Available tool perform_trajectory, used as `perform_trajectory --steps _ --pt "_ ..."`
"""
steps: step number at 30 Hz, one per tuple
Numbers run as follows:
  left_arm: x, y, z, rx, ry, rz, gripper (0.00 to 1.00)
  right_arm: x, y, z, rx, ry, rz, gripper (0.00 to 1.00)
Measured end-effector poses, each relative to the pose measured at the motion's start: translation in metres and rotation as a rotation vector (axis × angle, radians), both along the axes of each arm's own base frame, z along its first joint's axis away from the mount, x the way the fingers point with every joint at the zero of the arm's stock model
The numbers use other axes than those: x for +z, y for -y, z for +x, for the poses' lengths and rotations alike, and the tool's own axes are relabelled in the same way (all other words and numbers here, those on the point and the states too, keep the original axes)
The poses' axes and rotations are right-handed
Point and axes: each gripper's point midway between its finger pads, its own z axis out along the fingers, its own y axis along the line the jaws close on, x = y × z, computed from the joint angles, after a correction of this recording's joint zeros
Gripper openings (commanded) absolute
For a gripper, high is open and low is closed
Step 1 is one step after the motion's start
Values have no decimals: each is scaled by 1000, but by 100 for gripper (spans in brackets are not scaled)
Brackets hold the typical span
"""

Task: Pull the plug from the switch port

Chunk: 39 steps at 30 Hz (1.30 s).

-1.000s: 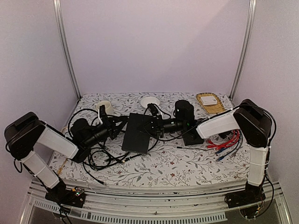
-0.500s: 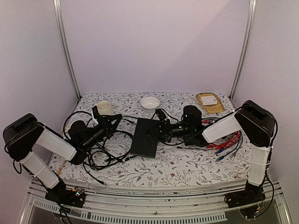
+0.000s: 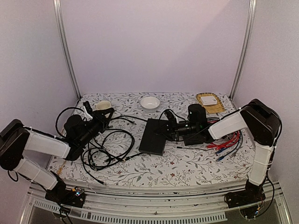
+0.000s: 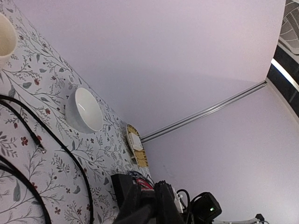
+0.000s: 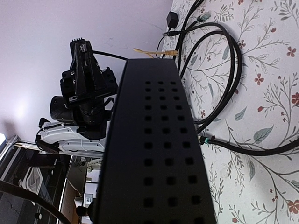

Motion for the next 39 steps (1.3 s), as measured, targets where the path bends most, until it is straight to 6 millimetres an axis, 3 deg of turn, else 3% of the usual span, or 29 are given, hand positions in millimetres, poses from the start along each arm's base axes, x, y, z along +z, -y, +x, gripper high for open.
perform_trajectory --steps 4,8,12,16,20,25,34,39 --pt "-12 0 3 7 -75 124 0 -7 11 11 -20 -12 -56 2" --pt "-45 -8 0 28 -197 232 2 -18 24 22 -45 -41 -103 2" --pt "-81 -19 -4 40 -320 315 42 -28 31 24 -51 -69 -146 2" --pt "-116 -28 -11 43 -447 379 59 -34 33 24 -44 -79 -180 2" --pt "-135 -34 -18 44 -527 402 66 -39 37 25 -43 -88 -209 2" --pt "-139 -38 -25 48 -569 402 67 -49 46 29 -57 -108 -242 2" --pt "-96 -42 -31 55 -481 338 67 -76 64 40 -86 -162 -306 2" --pt "-89 -37 -34 28 -447 349 67 -93 64 45 -70 -203 -315 2"
